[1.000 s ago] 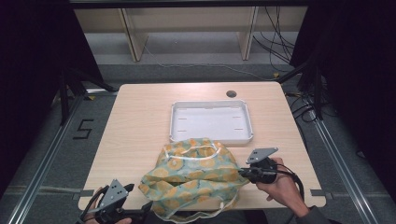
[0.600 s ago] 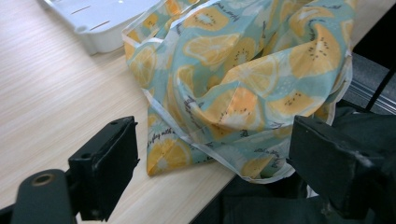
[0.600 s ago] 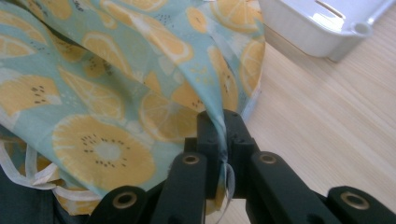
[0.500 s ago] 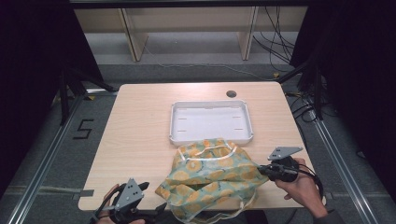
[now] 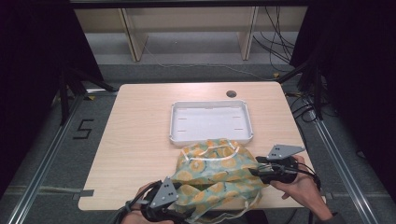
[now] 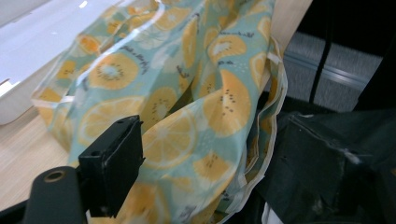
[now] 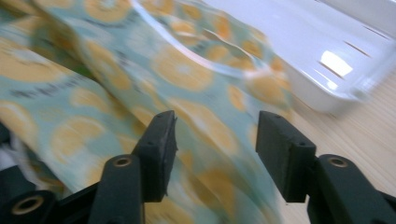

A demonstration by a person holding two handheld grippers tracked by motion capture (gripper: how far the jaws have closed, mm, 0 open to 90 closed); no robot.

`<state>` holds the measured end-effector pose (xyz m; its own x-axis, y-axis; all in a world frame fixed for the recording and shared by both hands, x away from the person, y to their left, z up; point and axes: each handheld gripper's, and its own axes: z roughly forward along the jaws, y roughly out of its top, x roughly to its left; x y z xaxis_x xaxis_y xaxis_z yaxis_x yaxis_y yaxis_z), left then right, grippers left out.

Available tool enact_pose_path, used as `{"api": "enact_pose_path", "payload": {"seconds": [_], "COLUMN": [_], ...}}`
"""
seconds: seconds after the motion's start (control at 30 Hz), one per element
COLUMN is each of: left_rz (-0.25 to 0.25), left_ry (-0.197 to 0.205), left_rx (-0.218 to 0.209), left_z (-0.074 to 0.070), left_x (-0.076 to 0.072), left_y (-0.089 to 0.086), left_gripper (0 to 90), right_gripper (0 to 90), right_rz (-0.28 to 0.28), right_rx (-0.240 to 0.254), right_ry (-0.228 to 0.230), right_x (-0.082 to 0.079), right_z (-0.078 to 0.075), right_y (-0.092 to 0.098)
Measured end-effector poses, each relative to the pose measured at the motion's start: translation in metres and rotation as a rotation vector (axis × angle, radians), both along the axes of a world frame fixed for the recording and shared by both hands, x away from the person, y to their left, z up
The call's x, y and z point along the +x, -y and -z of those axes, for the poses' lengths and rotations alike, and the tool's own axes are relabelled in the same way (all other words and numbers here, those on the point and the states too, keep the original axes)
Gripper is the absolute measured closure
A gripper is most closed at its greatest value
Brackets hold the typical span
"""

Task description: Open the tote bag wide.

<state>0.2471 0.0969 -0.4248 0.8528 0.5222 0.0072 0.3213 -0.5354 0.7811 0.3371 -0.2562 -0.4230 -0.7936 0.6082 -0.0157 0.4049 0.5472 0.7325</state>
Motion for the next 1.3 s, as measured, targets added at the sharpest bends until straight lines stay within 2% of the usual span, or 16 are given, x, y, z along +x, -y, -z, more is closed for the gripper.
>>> {"api": "enact_pose_path", "payload": {"seconds": [0.07,0.2,0.33,0.37,0.43,0.47,0.53,0.57,0.7,0.73,0.83,0.87,0.93,1.03,1.13,1.3], "left_rz": [0.007,0.027,0.050,0.058,0.068,0.074,0.077,0.078,0.072,0.058,0.051,0.051,0.062,0.089,0.141,0.200], "left_ry": [-0.007,-0.025,-0.039,-0.042,-0.027,-0.015,-0.003,-0.006,0.015,0.033,0.052,0.058,0.073,0.072,0.072,0.046], "left_rx": [0.009,0.060,0.117,0.136,0.160,0.181,0.195,0.203,0.227,0.232,0.252,0.261,0.285,0.296,0.342,0.386], "left_z": [0.001,0.008,0.016,0.018,0.022,0.024,0.026,0.026,0.027,0.026,0.026,0.026,0.028,0.030,0.034,0.046], "left_x": [0.002,0.011,0.019,0.021,0.025,0.028,0.031,0.033,0.046,0.053,0.061,0.066,0.074,0.073,0.061,0.041], "left_y": [0.005,0.018,0.023,0.023,0.023,0.023,0.023,0.022,0.019,0.018,0.017,0.016,0.014,0.013,0.012,0.010], "left_gripper": [21.1,30.9,51.2,51.2,60.2,68.1,71.5,78.4,83.5,85.0,85.9,86.1,86.4,87.0,87.1,87.5], "right_gripper": [46.1,41.5,39.5,39.5,39.6,48.1,54.1,74.2,90.0,90.0,90.0,90.0,90.0,90.0,90.0,90.0], "right_rz": [-0.024,-0.135,-0.205,-0.227,-0.293,-0.315,-0.335,-0.356,-0.334,-0.276,-0.236,-0.188,-0.138,-0.086,-0.034,-0.004], "right_rx": [-0.009,-0.033,-0.059,-0.072,-0.116,-0.185,-0.212,-0.250,-0.282,-0.277,-0.262,-0.250,-0.244,-0.235,-0.224,-0.225], "right_ry": [-0.007,-0.029,-0.041,-0.063,-0.051,-0.078,-0.060,-0.077,-0.071,-0.056,-0.039,-0.014,-0.010,0.009,0.032,0.023], "right_x": [0.001,0.009,0.014,0.015,0.020,0.023,0.025,0.031,0.044,0.053,0.062,0.071,0.078,0.087,0.102,0.114], "right_z": [-0.001,0.001,0.003,0.003,0.009,0.013,0.016,0.020,0.021,0.018,0.012,0.007,0.003,0.000,0.000,0.005], "right_y": [-0.004,-0.042,-0.063,-0.067,-0.081,-0.090,-0.093,-0.097,-0.095,-0.092,-0.087,-0.082,-0.077,-0.070,-0.058,-0.057]}}
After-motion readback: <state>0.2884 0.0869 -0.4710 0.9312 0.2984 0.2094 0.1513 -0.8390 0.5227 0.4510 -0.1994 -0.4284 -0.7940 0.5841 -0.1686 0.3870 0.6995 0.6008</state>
